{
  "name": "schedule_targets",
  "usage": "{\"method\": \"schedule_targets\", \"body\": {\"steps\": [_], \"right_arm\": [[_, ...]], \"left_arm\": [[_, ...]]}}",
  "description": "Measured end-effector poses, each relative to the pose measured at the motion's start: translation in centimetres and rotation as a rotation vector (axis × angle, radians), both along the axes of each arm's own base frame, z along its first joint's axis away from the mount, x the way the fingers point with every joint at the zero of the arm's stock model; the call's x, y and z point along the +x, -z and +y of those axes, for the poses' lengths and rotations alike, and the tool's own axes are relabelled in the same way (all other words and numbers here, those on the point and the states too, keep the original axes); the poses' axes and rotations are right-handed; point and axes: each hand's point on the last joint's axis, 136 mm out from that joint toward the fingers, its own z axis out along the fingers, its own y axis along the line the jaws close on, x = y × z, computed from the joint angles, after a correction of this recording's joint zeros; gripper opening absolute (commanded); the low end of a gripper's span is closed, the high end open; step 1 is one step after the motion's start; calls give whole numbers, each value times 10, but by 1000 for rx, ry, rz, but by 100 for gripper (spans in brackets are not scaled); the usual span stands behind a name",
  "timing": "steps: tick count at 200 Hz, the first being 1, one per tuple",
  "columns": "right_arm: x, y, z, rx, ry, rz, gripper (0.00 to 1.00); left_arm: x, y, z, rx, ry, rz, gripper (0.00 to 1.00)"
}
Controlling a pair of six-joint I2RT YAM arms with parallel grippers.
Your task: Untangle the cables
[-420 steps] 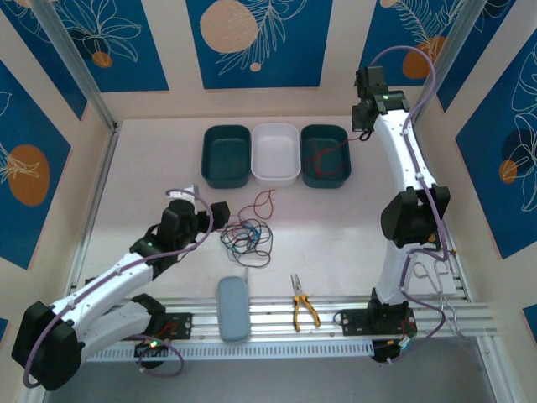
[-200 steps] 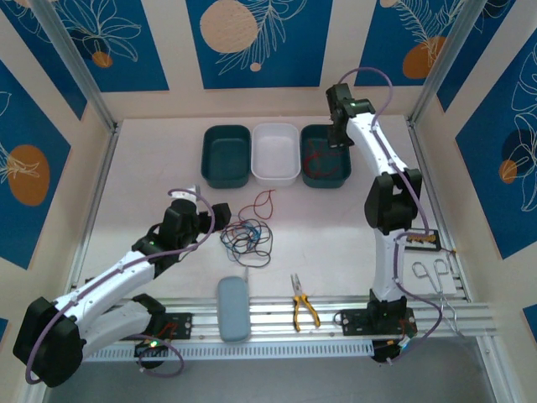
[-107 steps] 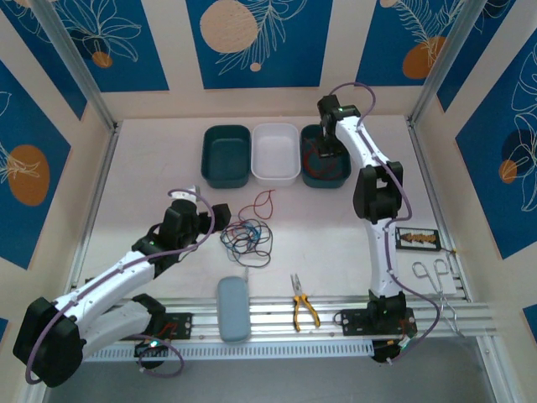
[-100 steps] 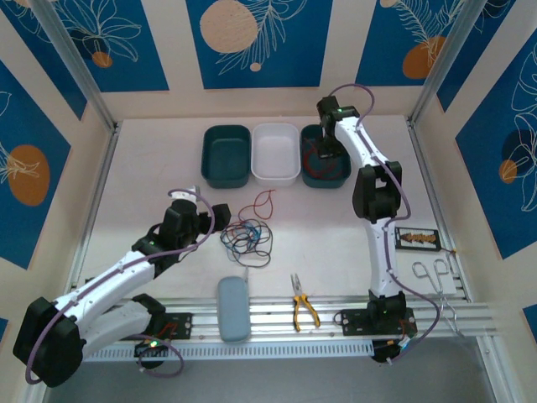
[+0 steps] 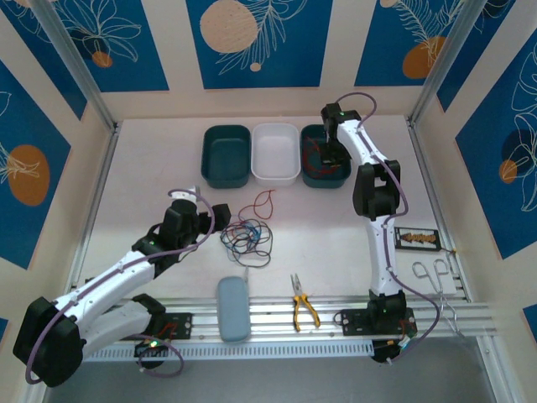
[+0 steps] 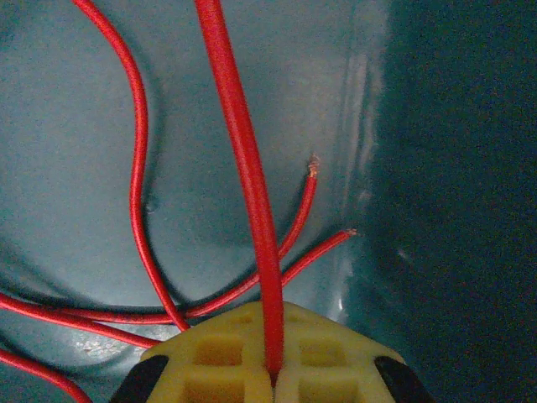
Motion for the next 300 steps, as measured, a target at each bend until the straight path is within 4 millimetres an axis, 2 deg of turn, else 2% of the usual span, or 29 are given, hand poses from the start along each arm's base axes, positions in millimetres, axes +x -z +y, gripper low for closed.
{"method": "schedule_targets", "body": {"steps": [22, 38, 79, 100, 128, 182, 215, 239, 268, 282, 300], "right_arm": [[-2, -7, -1, 4, 13, -9, 20], [-5, -20, -1, 12, 24, -28, 26], [-11, -66, -1, 26, 34, -111, 35], [-15, -81, -4, 22, 41, -140, 36], [-22, -90, -7, 16, 50, -152, 36], [-27, -94, -9, 19, 62, -167, 37], [-40, -114, -2, 70, 77, -213, 44], [-58, -138, 13, 139, 69, -270, 48], [-87, -163, 50, 246, 18, -328, 49], [-101, -166, 72, 296, -13, -332, 49], [-123, -157, 103, 358, -49, -300, 48]], "left_arm": [[0, 0, 0, -5, -2, 2, 100], [0, 0, -1, -7, 0, 4, 100], [-1, 1, -2, -14, 2, 9, 100], [-1, 1, -2, -14, 2, 9, 100], [-1, 1, -2, -17, 1, 9, 100], [-1, 1, -3, -20, 7, 13, 100], [-1, 2, -3, -20, 7, 14, 100], [-1, 2, -3, -19, 7, 14, 100], [-1, 2, -3, -25, 3, 16, 100], [-1, 2, -3, -29, 0, 19, 100], [-1, 5, -3, -35, -6, 31, 100]]}}
